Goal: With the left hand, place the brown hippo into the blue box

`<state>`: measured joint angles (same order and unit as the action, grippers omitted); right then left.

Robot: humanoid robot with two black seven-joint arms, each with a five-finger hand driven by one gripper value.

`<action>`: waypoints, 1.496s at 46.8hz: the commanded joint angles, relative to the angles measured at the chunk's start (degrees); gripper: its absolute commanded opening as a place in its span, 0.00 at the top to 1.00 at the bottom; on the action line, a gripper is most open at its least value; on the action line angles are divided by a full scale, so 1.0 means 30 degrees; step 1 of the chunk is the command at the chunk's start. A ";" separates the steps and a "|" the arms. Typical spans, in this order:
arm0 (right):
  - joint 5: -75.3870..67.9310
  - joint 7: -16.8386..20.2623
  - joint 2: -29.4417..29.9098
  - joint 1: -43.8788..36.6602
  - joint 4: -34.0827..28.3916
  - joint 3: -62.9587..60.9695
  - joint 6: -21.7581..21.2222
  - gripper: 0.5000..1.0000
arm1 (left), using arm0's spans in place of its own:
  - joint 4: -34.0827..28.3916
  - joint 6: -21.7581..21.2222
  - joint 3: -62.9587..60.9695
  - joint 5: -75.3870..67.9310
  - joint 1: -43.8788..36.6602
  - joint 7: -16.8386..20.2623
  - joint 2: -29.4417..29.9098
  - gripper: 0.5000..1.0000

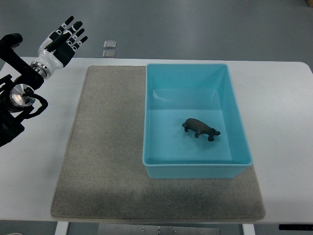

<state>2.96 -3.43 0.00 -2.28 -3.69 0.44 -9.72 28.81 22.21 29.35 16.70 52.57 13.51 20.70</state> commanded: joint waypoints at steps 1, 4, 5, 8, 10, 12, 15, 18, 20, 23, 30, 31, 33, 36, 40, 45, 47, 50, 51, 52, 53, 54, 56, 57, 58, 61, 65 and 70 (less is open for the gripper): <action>0.0010 -0.0001 0.0000 0.0000 0.0000 0.0000 -0.0012 0.13 | 0.0005 0.0010 -0.0028 0.0000 -0.0122 0.0095 -0.0134 0.00; 0.0010 -0.0001 0.0000 0.0000 0.0000 0.0000 0.0017 0.13 | 0.0005 0.0010 -0.0028 0.0030 -0.0298 0.0095 -0.0163 0.00; 0.0010 -0.0001 0.0000 0.0000 0.0000 0.0000 -0.0012 0.13 | 0.0005 0.0010 -0.0028 0.0030 -0.0298 0.0095 -0.0192 0.00; 0.0010 -0.0001 0.0000 0.0000 0.0000 0.0000 -0.0012 0.13 | 0.0005 0.0010 -0.0028 0.0000 -0.0327 0.0095 -0.0309 0.00; 0.0010 -0.0001 0.0000 0.0000 0.0000 0.0000 -0.0012 0.12 | -0.0024 0.0010 -0.0028 0.0000 -0.0328 0.0095 -0.0368 0.00; 0.0010 -0.0001 0.0000 0.0000 0.0000 0.0000 0.0017 0.13 | -0.0024 -0.0048 -0.0028 0.0000 -0.0328 0.0095 -0.0368 0.00; 0.0010 -0.0001 0.0000 0.0000 0.0000 0.0000 -0.0012 0.13 | -0.0024 -0.0107 0.0001 0.0000 -0.0298 0.0095 -0.0397 0.00; -0.0019 -0.0001 0.0000 0.0000 0.0000 0.0000 0.0017 0.13 | -0.0024 -0.0195 0.0001 0.0030 -0.0240 0.0066 -0.0398 0.00; -0.0019 -0.0001 0.0000 0.0000 0.0000 0.0000 0.0017 0.13 | -0.0082 -0.0282 0.0001 0.0088 -0.0152 0.0007 -0.0398 0.00; -0.0019 -0.0001 0.0000 0.0000 0.0000 0.0000 -0.0012 0.13 | -0.0141 -0.0371 0.0001 0.0147 -0.0123 -0.0080 -0.0398 0.00; -0.0049 -0.0001 0.0000 0.0000 -0.0029 -0.0029 -0.0012 0.13 | -0.0200 -0.0400 0.0030 0.0234 -0.0094 -0.0198 -0.0427 0.00; -0.0049 -0.0001 0.0000 0.0000 -0.0029 -0.0029 -0.0012 0.13 | -0.0200 -0.0429 0.0030 0.0235 -0.0093 -0.0198 -0.0427 0.00; -0.0049 -0.0001 0.0000 0.0000 -0.0029 -0.0029 -0.0012 0.13 | -0.0229 -0.0488 0.0031 0.0264 -0.0093 -0.0227 -0.0427 0.00; -0.0019 -0.0001 0.0000 0.0000 -0.0029 0.0000 -0.0012 0.13 | -0.0200 -0.0634 0.0060 0.0293 -0.0064 -0.0256 -0.0427 0.00; 0.0010 -0.0001 0.0000 0.0000 0.0000 0.0000 -0.0012 0.13 | -0.0200 -0.0839 0.0118 0.0323 -0.0064 -0.0286 -0.0456 0.00; -0.0049 -0.0001 0.0000 -0.0029 -0.0058 -0.0029 -0.0100 0.13 | -0.0200 -0.1161 0.0411 0.0293 -0.0093 -0.0315 -0.0456 0.00; -0.0020 -0.0001 0.0000 -0.0029 -0.0029 -0.0029 -0.0013 0.13 | -0.0200 -0.1278 0.0411 0.0293 -0.0093 -0.0344 -0.0456 0.00; -0.0019 -0.0001 0.0000 -0.0029 -0.0029 0.0000 -0.0012 0.13 | -0.0200 -0.1483 0.0411 0.0293 -0.0093 -0.0403 -0.0544 0.00; -0.0019 -0.0001 0.0000 -0.0029 -0.0029 0.0000 -0.0012 0.13 | -0.0200 -0.1542 0.0440 0.0293 -0.0093 -0.0403 -0.0544 0.00; -0.0019 -0.0001 0.0000 -0.0029 -0.0029 0.0000 -0.0012 0.13 | -0.0200 -0.1601 0.0441 0.0293 -0.0064 -0.0403 -0.0544 0.00; -0.0019 -0.0001 0.0000 -0.0029 -0.0029 0.0000 -0.0012 0.13 | -0.0200 -0.1659 0.0441 0.0293 -0.0064 -0.0403 -0.0544 0.00; 0.0010 -0.0001 0.0000 -0.0029 -0.0029 0.0000 -0.0012 0.13 | -0.0171 -0.1689 0.0441 0.0293 -0.0064 -0.0432 -0.0544 0.00; 0.0010 -0.0001 0.0000 -0.0029 -0.0029 0.0000 -0.0012 0.13 | -0.0170 -0.1777 0.0441 0.0293 -0.0064 -0.0432 -0.0573 0.00; -0.0019 -0.0001 0.0000 -0.0029 -0.0029 0.0000 -0.0012 0.13 | -0.0170 -0.1777 0.0441 0.0293 -0.0064 -0.0432 -0.0602 0.00; -0.0019 -0.0001 0.0000 -0.0029 -0.0029 0.0000 -0.0012 0.13 | -0.0170 -0.1777 0.0441 0.0293 -0.0064 -0.0461 -0.0632 0.00; -0.0049 -0.0001 0.0000 -0.0029 -0.0029 0.0000 -0.0012 0.13 | -0.0170 -0.1777 0.0441 0.0293 -0.0064 -0.0491 -0.0690 0.00; -0.0049 -0.0001 0.0000 -0.0029 -0.0029 0.0000 -0.0012 0.13 | -0.0171 -0.1777 0.0441 0.0293 -0.0064 -0.0491 -0.0690 0.00; 0.0010 -0.0001 0.0000 -0.0029 -0.0029 0.0000 -0.0012 0.13 | -0.0170 -0.1777 0.0470 0.0294 -0.0064 -0.0491 -0.0690 0.00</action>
<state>2.82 -3.43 0.00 -2.38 -3.78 0.41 -9.75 28.31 16.87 30.68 17.58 52.44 12.04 18.63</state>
